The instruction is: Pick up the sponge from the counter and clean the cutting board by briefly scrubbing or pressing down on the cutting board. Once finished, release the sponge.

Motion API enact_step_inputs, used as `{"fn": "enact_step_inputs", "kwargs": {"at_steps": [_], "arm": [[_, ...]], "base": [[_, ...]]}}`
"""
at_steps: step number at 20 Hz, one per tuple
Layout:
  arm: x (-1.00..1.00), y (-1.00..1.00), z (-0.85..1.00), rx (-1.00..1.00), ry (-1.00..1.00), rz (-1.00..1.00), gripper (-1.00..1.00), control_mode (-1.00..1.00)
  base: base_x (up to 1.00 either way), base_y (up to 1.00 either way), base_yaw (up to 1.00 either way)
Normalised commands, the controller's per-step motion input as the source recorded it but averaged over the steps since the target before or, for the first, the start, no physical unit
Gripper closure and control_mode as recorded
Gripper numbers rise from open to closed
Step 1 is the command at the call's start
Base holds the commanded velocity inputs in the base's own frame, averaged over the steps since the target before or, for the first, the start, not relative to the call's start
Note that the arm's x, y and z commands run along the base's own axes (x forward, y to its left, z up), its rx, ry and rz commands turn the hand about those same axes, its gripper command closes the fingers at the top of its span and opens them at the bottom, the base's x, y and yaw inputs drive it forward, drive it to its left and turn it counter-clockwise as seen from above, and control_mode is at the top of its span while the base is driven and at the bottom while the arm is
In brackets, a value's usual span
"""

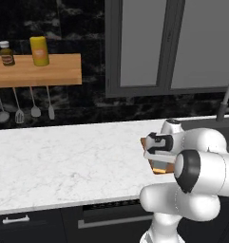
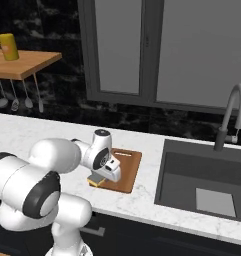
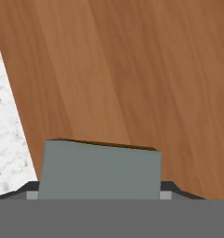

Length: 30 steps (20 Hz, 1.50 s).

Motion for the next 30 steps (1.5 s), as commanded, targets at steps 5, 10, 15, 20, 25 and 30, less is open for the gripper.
{"fn": "enact_step_inputs", "kwargs": {"at_steps": [5, 10, 15, 20, 25, 30], "arm": [[0.20, -0.07, -0.17, 0.00, 0.00, 0.00, 1.00, -1.00], [0.36, -0.01, -0.04, 0.00, 0.00, 0.01, 1.00, -1.00], [0.47, 0.00, 0.00, 0.00, 0.01, 0.00, 1.00, -1.00], [0.55, 0.00, 0.00, 0.00, 0.00, 0.00, 1.00, -1.00], [0.65, 0.00, 0.00, 0.00, 0.00, 0.00, 1.00, -1.00], [0.69, 0.00, 0.00, 0.00, 0.00, 0.00, 1.00, -1.00]], "base": [[0.00, 0.00, 0.00], [0.00, 0.00, 0.00], [0.00, 0.00, 0.00], [0.00, 0.00, 0.00], [0.00, 0.00, 0.00], [0.00, 0.00, 0.00]]}}
